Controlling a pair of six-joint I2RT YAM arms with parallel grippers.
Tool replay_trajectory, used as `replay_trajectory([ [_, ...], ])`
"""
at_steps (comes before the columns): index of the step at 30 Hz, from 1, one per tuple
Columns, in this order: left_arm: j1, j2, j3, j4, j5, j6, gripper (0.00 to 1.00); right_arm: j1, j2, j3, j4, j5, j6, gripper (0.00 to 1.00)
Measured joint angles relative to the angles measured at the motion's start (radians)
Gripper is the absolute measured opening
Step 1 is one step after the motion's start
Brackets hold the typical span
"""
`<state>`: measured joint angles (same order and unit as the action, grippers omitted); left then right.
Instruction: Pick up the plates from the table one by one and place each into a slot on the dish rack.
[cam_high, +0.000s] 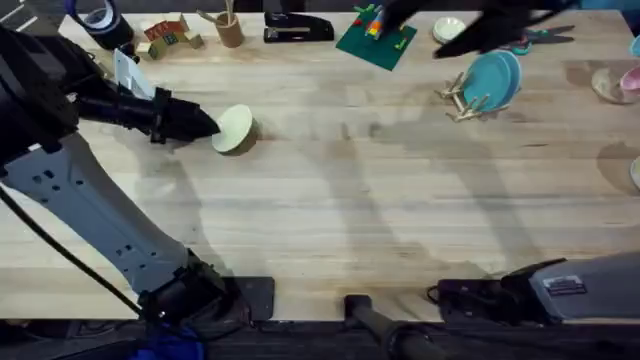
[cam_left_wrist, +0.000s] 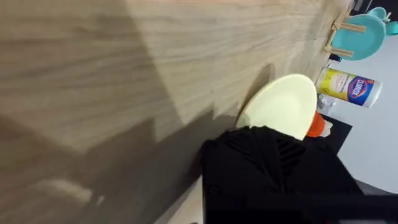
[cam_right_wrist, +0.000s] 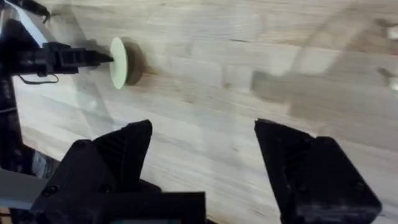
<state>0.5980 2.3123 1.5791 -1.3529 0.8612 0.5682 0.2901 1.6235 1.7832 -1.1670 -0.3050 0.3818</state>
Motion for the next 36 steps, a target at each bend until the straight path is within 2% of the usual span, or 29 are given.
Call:
replay_trajectory([
  [14,0.0,0.0,0.0,0.0,0.0,0.0,0.04,0.209,0.283,0.0,0.243,-0.004,0.166,0.993],
  [26,0.0,0.0,0.0,0.0,0.0,0.0,0.04,0.313,0.392,0.0,0.358,-0.013,0.263,0.995],
  [36,0.0,0.0,0.0,0.0,0.0,0.0,0.04,0.399,0.495,0.0,0.549,-0.092,0.297,0.995],
])
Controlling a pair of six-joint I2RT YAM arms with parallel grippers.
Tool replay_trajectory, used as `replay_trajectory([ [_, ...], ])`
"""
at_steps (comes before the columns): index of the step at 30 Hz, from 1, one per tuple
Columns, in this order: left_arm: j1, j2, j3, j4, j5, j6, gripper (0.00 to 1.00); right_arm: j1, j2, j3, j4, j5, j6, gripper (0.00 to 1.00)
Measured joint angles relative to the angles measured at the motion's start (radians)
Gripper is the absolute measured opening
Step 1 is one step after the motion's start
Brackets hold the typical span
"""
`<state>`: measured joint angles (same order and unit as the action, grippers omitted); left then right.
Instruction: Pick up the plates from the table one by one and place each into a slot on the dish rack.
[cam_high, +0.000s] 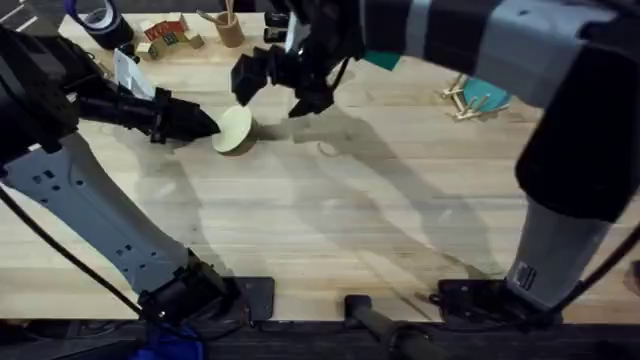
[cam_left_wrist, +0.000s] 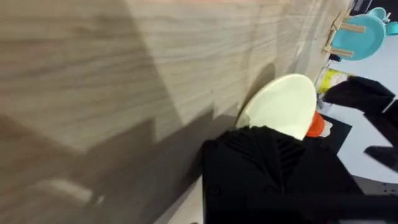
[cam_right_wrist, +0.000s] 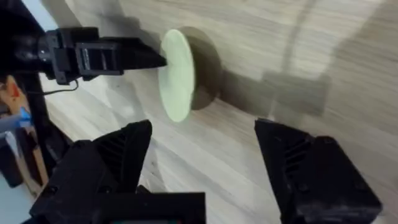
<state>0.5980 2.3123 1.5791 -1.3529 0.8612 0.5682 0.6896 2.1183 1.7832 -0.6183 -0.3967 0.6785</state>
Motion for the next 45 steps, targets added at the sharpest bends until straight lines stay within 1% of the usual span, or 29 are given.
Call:
replay_trajectory([
  [7,0.0,0.0,0.0,0.0,0.0,0.0,0.04,0.04,0.058,0.0,0.082,-0.045,0.049,0.993],
  [19,0.0,0.0,0.0,0.0,0.0,0.0,0.04,0.108,0.151,0.0,0.241,-0.061,0.155,0.993],
  [26,0.0,0.0,0.0,0.0,0.0,0.0,0.04,0.129,0.178,0.0,0.331,-0.065,0.219,0.995],
  [38,0.0,0.0,0.0,0.0,0.0,0.0,0.04,0.127,0.183,0.001,0.353,-0.049,0.311,0.994],
  [45,0.0,0.0,0.0,0.0,0.0,0.0,0.04,0.13,0.183,0.001,0.356,-0.018,0.34,0.993],
])
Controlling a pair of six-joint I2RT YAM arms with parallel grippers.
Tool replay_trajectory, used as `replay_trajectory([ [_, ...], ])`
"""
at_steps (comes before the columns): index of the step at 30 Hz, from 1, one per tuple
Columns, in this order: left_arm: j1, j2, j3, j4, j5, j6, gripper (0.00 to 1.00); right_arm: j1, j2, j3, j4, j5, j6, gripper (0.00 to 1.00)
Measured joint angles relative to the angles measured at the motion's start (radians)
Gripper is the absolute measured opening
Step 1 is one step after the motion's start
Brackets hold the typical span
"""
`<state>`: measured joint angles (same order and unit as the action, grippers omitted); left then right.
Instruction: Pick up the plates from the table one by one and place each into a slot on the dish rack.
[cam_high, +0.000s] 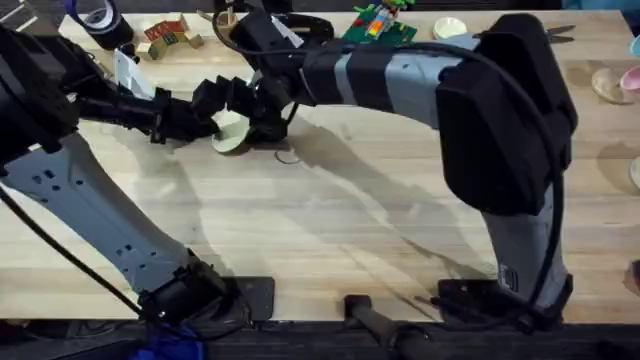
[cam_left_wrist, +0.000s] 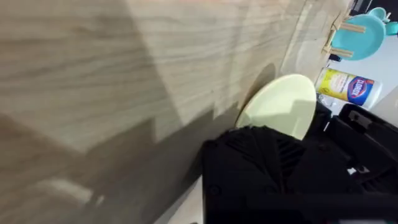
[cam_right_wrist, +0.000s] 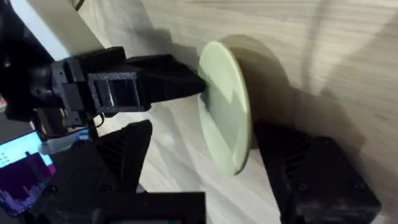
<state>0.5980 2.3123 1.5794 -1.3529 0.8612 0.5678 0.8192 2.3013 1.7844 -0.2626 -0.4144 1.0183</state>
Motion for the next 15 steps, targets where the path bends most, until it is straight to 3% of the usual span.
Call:
replay_trajectory([
  [15,0.0,0.0,0.0,0.0,0.0,0.0,0.04,0.003,0.0,0.001,0.0,0.021,0.014,0.994],
])
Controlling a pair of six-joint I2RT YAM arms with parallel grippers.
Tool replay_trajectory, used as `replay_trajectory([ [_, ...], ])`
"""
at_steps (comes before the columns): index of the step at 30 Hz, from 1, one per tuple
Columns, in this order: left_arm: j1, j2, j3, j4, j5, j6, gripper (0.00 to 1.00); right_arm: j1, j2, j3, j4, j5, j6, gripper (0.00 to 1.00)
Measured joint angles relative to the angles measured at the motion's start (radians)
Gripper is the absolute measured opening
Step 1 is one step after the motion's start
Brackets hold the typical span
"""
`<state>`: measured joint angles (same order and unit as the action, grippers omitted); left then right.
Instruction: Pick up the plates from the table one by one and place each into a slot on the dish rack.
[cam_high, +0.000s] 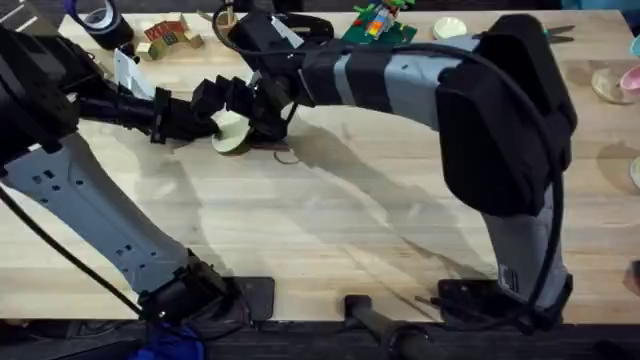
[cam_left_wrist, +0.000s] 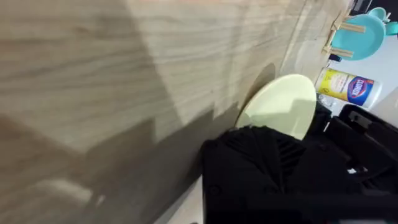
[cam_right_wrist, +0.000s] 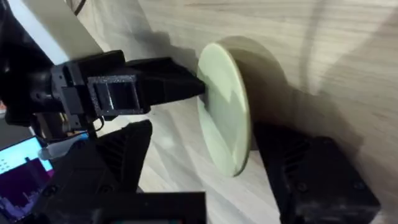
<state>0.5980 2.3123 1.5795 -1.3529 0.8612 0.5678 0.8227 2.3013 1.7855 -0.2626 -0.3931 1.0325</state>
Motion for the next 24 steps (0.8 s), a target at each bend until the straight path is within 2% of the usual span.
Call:
replay_trajectory([
  [2,0.0,0.0,0.0,0.0,0.0,0.0,0.04,0.0,0.0,0.0,-0.001,0.003,0.001,0.956],
  [4,0.0,0.0,0.0,0.0,0.0,0.0,0.04,0.0,0.001,0.0,0.001,0.016,-0.001,0.866],
  [8,0.0,0.0,0.0,0.0,0.0,0.0,0.038,-0.002,0.018,0.0,0.006,0.05,-0.007,0.519],
  [10,0.0,0.0,0.0,0.0,0.0,0.0,0.039,-0.005,0.023,0.0,0.004,0.059,-0.008,0.398],
  [12,0.0,0.0,0.0,0.0,0.0,0.0,0.04,-0.005,0.024,0.0,0.003,0.065,-0.008,0.216],
  [14,0.001,0.0,0.001,0.003,0.004,-0.001,0.04,-0.009,0.022,0.002,0.019,0.053,-0.007,0.082],
  [15,0.003,0.0,0.001,0.005,0.008,-0.004,0.04,-0.009,0.021,0.01,0.021,0.053,-0.008,0.051],
  [24,0.002,0.0,0.001,0.007,0.009,-0.008,0.039,-0.009,0.022,0.011,0.016,0.052,-0.008,0.047],
])
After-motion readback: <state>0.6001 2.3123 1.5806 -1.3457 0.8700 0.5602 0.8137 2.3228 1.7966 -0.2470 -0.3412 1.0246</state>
